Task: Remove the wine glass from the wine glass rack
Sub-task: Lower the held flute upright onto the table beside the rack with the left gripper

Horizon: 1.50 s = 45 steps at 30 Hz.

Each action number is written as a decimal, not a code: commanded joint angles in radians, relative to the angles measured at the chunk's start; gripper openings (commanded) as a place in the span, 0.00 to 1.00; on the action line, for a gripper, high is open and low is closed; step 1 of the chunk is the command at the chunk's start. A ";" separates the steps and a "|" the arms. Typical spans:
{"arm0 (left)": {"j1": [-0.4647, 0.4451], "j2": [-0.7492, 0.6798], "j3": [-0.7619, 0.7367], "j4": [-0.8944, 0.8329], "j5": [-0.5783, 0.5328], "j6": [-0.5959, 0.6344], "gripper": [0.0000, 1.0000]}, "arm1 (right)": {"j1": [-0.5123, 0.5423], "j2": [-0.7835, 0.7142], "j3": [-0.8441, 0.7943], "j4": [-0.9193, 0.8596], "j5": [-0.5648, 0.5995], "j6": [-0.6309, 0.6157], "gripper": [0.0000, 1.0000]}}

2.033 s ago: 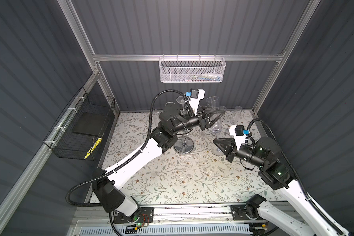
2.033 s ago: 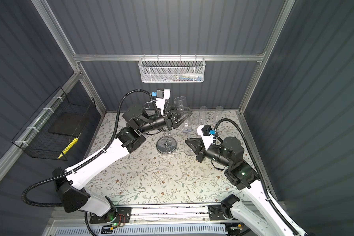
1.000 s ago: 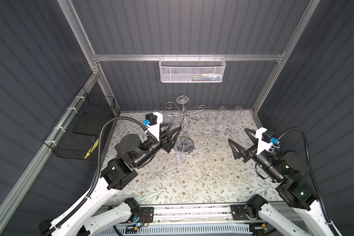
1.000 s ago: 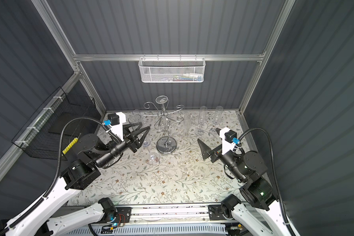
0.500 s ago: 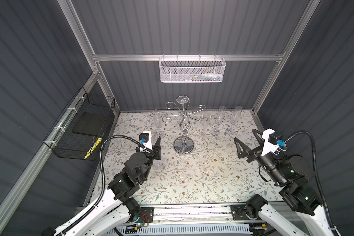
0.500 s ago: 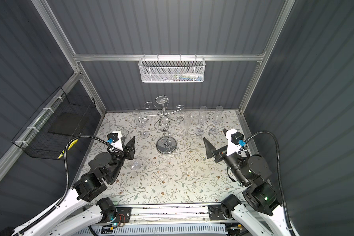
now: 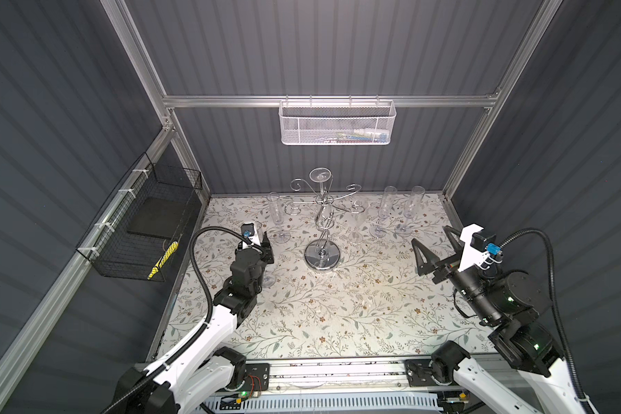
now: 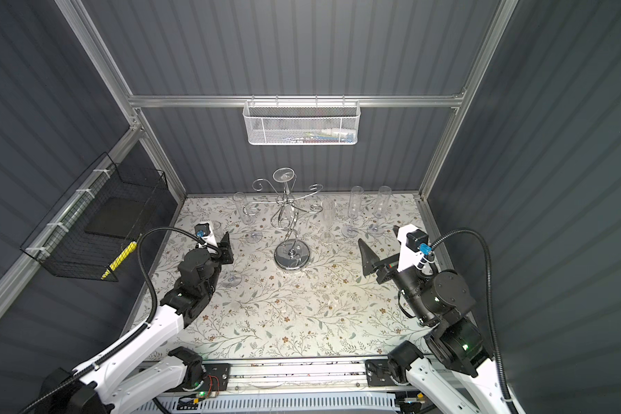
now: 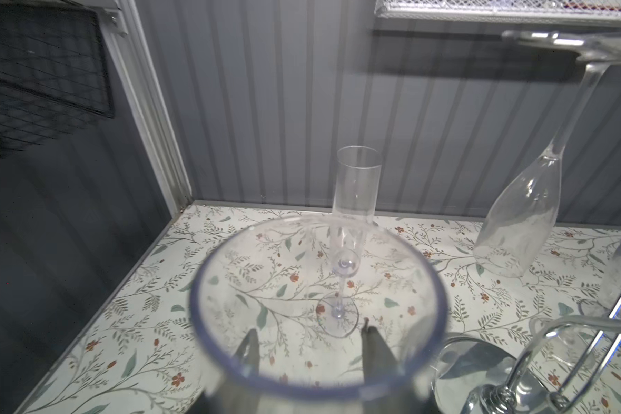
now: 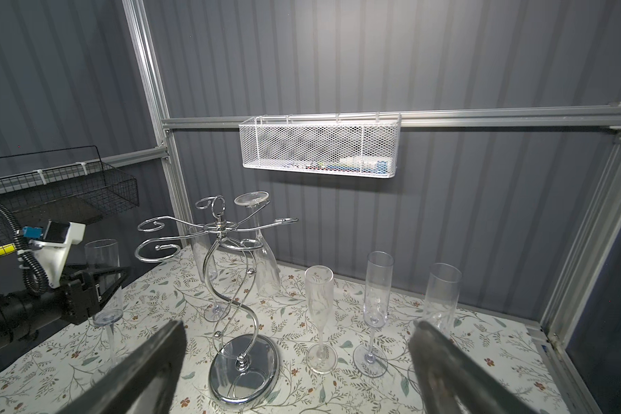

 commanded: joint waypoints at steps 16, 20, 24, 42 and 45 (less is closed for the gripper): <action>0.094 0.426 0.133 0.511 0.333 0.002 0.34 | -0.001 0.106 0.049 0.067 0.037 -0.050 0.99; 0.094 0.517 0.125 0.666 0.345 0.030 0.33 | -0.003 0.122 0.053 0.072 0.042 -0.064 0.99; 0.094 0.579 0.132 0.747 0.358 0.044 0.32 | -0.008 0.128 0.054 0.075 0.045 -0.069 0.99; 0.095 0.684 0.083 0.914 0.344 0.076 0.30 | -0.021 0.114 0.052 0.058 0.042 -0.055 0.99; 0.095 0.696 0.082 0.916 0.350 0.074 0.30 | -0.021 0.106 0.049 0.058 0.043 -0.054 0.99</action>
